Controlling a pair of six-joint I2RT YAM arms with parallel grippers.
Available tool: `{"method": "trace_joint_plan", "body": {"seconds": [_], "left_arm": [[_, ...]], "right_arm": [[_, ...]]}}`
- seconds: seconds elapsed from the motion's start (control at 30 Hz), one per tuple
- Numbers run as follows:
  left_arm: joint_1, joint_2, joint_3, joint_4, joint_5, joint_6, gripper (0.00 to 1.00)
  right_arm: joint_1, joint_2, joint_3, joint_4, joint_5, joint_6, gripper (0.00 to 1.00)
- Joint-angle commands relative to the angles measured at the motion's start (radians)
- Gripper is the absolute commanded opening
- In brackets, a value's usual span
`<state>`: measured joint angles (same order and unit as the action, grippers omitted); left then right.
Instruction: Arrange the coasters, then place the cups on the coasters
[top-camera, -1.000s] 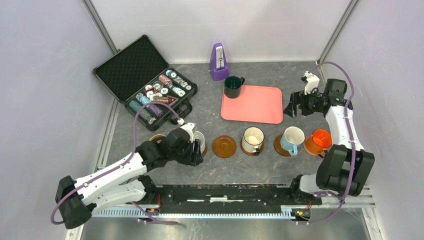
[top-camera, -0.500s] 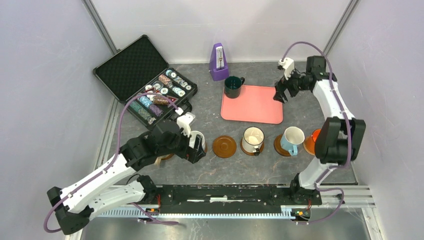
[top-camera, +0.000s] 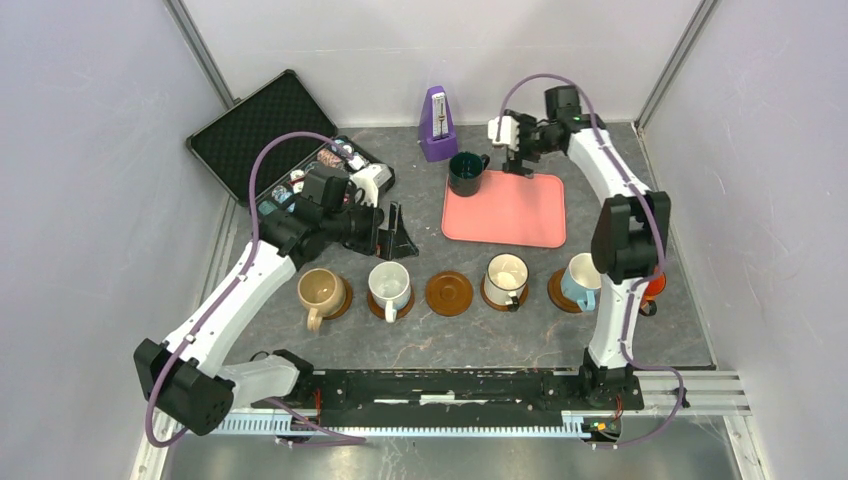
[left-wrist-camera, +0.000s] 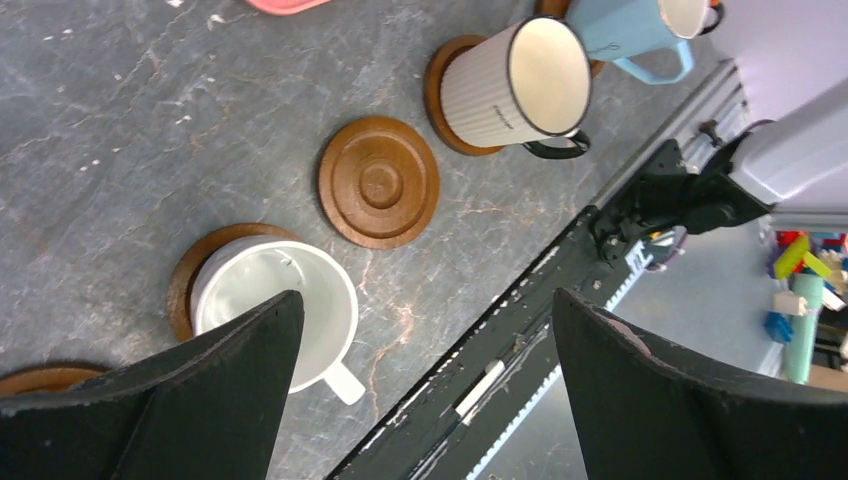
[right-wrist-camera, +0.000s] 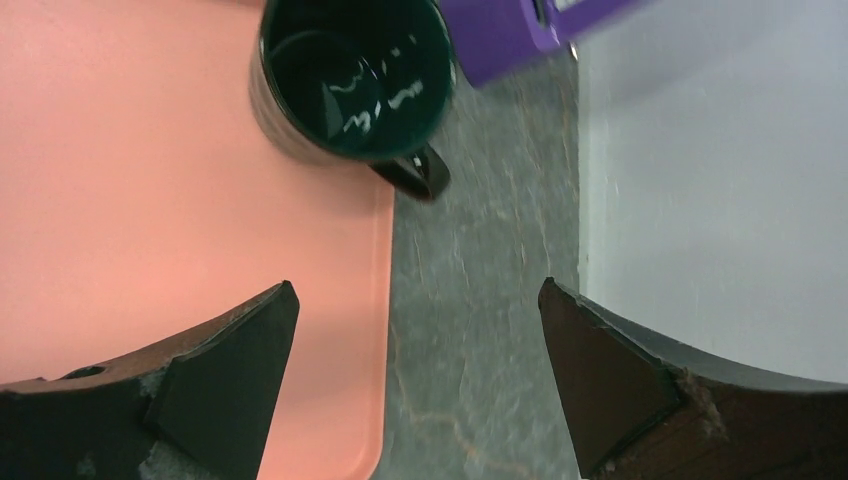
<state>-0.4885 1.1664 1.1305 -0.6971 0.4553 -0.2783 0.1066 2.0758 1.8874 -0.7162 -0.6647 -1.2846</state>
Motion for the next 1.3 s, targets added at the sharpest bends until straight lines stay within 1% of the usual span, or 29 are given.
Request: {"method": "trace_joint_plan", "body": {"seconds": [0.0,0.1,0.27,0.4,0.8,0.97,1.13,1.27], "left_arm": [[0.011,0.009,0.071,0.038,0.123,0.063,1.0],[0.015,0.02,0.077,0.044,0.116,0.069,1.0],[0.027,0.046,0.09,0.049,0.08,0.078,1.0],[0.035,0.067,0.106,0.056,0.071,0.082,1.0],[0.057,0.072,0.104,0.06,0.059,0.079,1.0],[0.068,0.073,0.104,0.064,0.058,0.079,1.0],[0.07,0.084,0.11,0.078,0.071,0.064,1.0],[0.07,0.089,0.111,0.087,0.079,0.059,1.0]], "right_arm": [[0.04,0.077,0.089,0.008,0.033,-0.174,0.98],[0.053,0.126,0.12,0.019,0.034,-0.211,0.98],[0.065,0.172,0.117,0.068,0.038,-0.248,0.98],[0.08,0.197,0.119,0.068,0.043,-0.294,0.98],[0.108,0.257,0.136,0.106,0.056,-0.315,0.98],[0.113,0.254,0.129,0.073,0.053,-0.323,0.98],[0.112,0.243,0.119,0.017,0.05,-0.342,0.91],[0.112,0.201,0.058,0.013,0.034,-0.355,0.86]]}}
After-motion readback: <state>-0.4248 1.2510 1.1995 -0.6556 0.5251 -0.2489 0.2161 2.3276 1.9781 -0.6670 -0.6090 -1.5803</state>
